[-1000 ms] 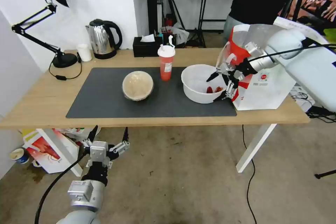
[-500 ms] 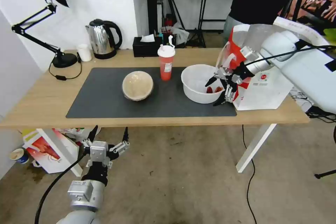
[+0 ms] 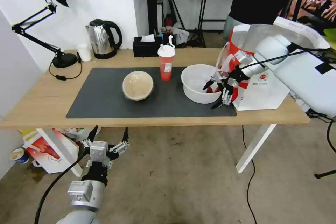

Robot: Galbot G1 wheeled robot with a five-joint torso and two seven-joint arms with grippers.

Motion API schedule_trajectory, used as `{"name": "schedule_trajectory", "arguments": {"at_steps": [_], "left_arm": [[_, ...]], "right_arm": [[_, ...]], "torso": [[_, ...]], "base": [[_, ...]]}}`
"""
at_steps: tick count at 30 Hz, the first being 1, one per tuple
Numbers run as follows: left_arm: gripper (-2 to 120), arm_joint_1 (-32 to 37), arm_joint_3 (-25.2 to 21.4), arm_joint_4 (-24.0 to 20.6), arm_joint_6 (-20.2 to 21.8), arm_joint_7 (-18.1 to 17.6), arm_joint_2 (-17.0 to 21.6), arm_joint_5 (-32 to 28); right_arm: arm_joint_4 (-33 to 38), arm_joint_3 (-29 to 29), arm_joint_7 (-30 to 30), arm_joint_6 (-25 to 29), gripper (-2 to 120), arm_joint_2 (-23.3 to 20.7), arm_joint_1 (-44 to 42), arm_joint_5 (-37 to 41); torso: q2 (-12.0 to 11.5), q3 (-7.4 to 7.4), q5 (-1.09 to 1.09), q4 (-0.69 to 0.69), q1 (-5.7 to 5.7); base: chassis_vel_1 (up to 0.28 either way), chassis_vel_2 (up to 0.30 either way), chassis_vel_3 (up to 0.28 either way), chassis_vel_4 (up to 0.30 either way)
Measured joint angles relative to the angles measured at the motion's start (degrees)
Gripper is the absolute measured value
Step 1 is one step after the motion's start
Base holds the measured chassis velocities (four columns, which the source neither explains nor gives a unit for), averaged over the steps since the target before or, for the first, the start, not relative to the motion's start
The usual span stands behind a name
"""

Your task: Pick up the trash from the table and place it into the takeout bag.

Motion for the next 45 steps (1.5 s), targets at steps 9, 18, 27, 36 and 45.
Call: {"name": "schedule_trajectory", "arguments": {"at_steps": [9,18,27,36,45], "left_arm": [[100,0.00,0.00,0.00,0.00,0.00,0.00,0.00],[100,0.00,0.00,0.00,0.00,0.00,0.00,0.00],[100,0.00,0.00,0.00,0.00,0.00,0.00,0.00],[100,0.00,0.00,0.00,0.00,0.00,0.00,0.00],[100,0.00,0.00,0.00,0.00,0.00,0.00,0.00]], "right_arm": [[-1.21,-0.35,-0.29,0.24,100,1.41,0.38,-1.13],[-2.76,-0.67,-0.98,0.34,86,2.60,0.87,-1.46],[-2.93,-0.96,-1.29,0.38,51,2.67,2.21,-1.16],[-2.70,-1.13,-1.35,0.37,21,2.50,2.23,-1.07],[-2.70,-1.30,-1.36,0.27,0,2.77,2.44,-1.03]], "torso": [[0.00,0.00,0.00,0.00,0.00],[0.00,0.00,0.00,0.00,0.00],[0.00,0.00,-0.01,0.00,0.00],[0.00,0.00,0.00,0.00,0.00],[0.00,0.00,0.00,0.00,0.00]], "base": [[0.000,0.000,0.000,0.000],[0.000,0.000,0.000,0.000],[0.000,0.000,0.000,0.000],[0.000,0.000,0.000,0.000],[0.000,0.000,0.000,0.000]]}}
